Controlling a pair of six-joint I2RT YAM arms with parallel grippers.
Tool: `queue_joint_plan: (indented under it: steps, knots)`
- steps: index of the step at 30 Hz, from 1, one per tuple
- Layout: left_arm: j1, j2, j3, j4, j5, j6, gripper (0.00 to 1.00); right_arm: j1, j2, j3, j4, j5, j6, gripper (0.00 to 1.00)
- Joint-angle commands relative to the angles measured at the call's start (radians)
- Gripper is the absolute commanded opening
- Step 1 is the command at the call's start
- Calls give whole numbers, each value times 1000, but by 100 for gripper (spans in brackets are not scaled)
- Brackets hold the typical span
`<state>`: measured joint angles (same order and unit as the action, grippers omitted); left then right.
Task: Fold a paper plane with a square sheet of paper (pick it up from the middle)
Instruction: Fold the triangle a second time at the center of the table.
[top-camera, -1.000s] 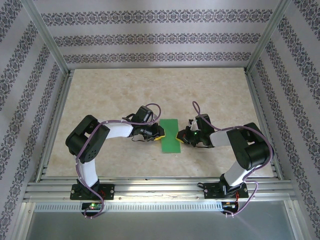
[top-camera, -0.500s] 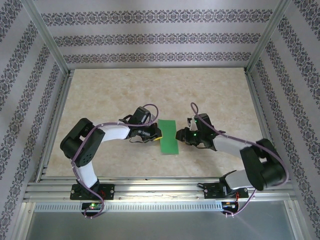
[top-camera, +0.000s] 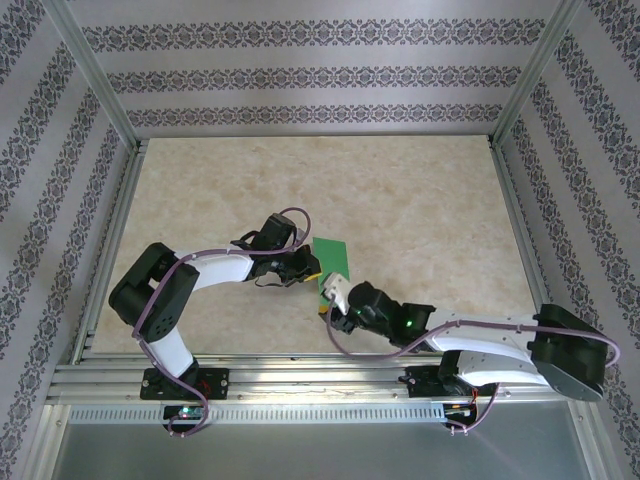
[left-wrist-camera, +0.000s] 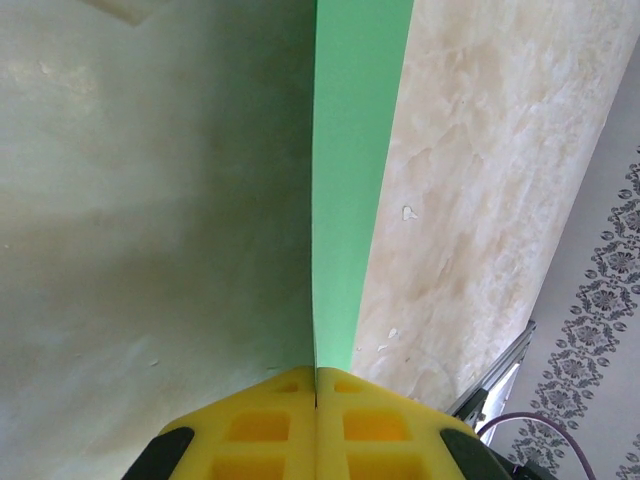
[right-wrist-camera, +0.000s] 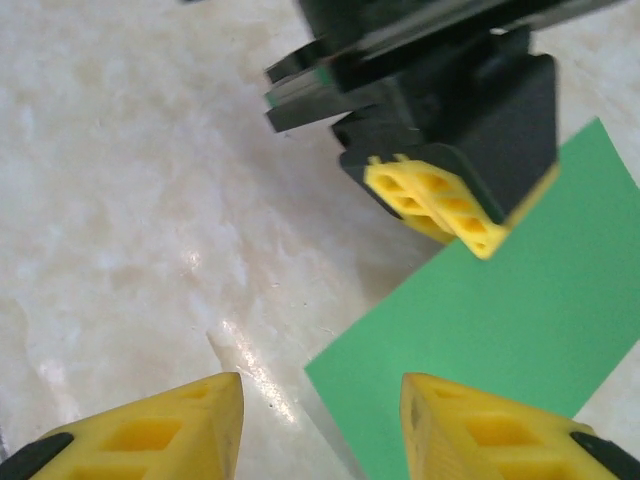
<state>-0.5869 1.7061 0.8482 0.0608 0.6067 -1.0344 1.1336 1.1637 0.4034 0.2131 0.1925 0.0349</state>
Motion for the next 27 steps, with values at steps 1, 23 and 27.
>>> queue_joint_plan:
  steps: [1, 23, 27]
  knots:
    - [10, -14, 4, 6, 10, -22, 5, 52, 63, 11, 94, 181, -155, 46]
    - [10, -11, -9, 31, 11, -39, 5, 127, 252, 69, 79, 384, -141, 24]
    - [12, -10, -7, 28, 10, -37, 5, 128, 247, 64, 71, 387, -123, 19]
